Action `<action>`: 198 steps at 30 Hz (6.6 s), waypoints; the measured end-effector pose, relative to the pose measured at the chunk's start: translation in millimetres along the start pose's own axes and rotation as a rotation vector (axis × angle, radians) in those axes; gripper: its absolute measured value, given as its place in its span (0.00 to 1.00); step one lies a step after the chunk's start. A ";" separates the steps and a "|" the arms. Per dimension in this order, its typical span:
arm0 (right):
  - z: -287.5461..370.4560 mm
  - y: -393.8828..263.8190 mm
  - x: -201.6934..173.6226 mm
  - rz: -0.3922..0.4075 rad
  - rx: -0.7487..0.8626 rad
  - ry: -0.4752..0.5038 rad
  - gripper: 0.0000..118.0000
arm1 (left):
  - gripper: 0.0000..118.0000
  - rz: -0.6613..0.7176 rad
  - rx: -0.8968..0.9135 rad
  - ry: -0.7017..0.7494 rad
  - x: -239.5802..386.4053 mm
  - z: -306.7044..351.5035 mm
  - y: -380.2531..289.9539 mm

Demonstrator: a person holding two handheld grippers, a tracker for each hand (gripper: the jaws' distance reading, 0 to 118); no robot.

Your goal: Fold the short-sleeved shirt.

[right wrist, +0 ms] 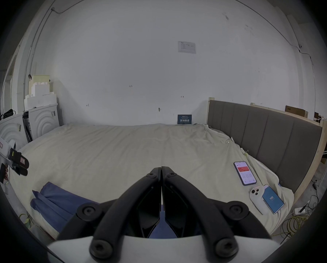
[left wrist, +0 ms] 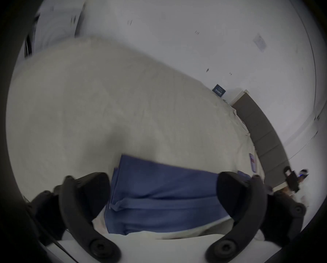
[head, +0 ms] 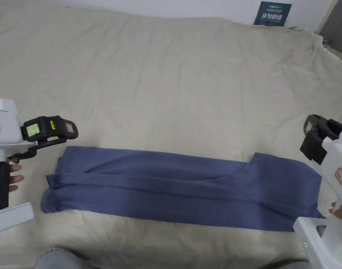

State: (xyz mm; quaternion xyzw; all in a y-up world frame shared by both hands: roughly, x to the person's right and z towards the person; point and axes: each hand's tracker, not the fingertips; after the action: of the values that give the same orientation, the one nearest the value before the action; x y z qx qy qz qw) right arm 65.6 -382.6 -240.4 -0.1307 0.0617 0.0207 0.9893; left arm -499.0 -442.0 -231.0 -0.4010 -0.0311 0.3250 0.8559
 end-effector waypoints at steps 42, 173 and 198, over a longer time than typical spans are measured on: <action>0.8 -19.2 23.9 -0.019 -0.099 -0.057 0.00 | 0.10 -0.219 -0.286 0.344 33.8 -63.2 -33.6; 29.7 -25.9 55.3 -0.065 -0.172 -0.050 0.00 | 0.04 -0.076 -0.296 0.012 138.7 -103.7 -41.6; 46.3 -9.2 47.3 -0.101 -0.098 0.007 0.00 | 0.04 -0.329 -0.058 0.310 214.8 -0.9 -37.2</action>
State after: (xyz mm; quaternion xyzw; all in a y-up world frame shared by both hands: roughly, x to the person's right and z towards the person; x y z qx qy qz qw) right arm 118.5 -378.2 -199.7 -0.1822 0.0574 -0.0267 0.9812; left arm -309.9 -335.2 -249.8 -0.4600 0.0267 0.1144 0.8801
